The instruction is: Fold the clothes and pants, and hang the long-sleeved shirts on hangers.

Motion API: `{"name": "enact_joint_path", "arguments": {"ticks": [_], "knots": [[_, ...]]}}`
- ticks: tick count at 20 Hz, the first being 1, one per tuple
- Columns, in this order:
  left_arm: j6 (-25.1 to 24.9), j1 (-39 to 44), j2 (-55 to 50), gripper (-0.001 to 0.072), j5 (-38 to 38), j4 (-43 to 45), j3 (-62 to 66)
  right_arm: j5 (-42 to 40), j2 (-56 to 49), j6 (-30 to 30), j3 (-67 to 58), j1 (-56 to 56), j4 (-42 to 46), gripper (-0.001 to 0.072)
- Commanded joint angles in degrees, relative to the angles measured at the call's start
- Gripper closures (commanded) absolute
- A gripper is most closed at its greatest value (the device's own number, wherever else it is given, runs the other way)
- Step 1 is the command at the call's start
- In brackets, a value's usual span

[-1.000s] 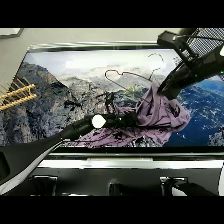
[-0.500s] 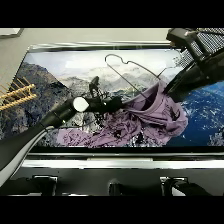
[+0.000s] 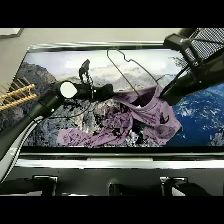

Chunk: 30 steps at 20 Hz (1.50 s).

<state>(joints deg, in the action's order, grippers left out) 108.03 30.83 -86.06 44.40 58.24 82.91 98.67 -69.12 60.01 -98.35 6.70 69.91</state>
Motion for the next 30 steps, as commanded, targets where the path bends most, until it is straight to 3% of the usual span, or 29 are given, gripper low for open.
{"name": "enact_joint_path", "arguments": {"ticks": [1,7,15,20,24,30], "knots": [[0.0,-1.2,0.1,0.0682,1.8,1.9,0.5,0.0,0.0,2.6,2.9,0.0,0.6,0.0666],[-0.7,-5.6,0.0,0.0682,3.2,2.9,2.1,-0.2,0.0,2.6,3.0,0.0,0.9,0.0667],[-1.0,-5.7,-0.2,0.0682,1.1,2.9,5.5,-3.2,-3.3,3.0,3.0,3.2,-4.5,0.0667],[-1.1,-5.8,-0.4,0.0682,1.2,2.9,6.7,-2.7,-5.4,9.7,3.0,12.0,9.5,0.0667],[-1.0,-6.2,-0.4,0.0682,1.0,4.9,6.7,2.4,-5.4,13.4,3.0,12.2,9.9,0.0667],[-1.0,-7.4,-2.1,0.0682,1.2,5.4,6.7,4.1,-4.0,13.8,3.0,12.2,9.4,0.0667]]}}
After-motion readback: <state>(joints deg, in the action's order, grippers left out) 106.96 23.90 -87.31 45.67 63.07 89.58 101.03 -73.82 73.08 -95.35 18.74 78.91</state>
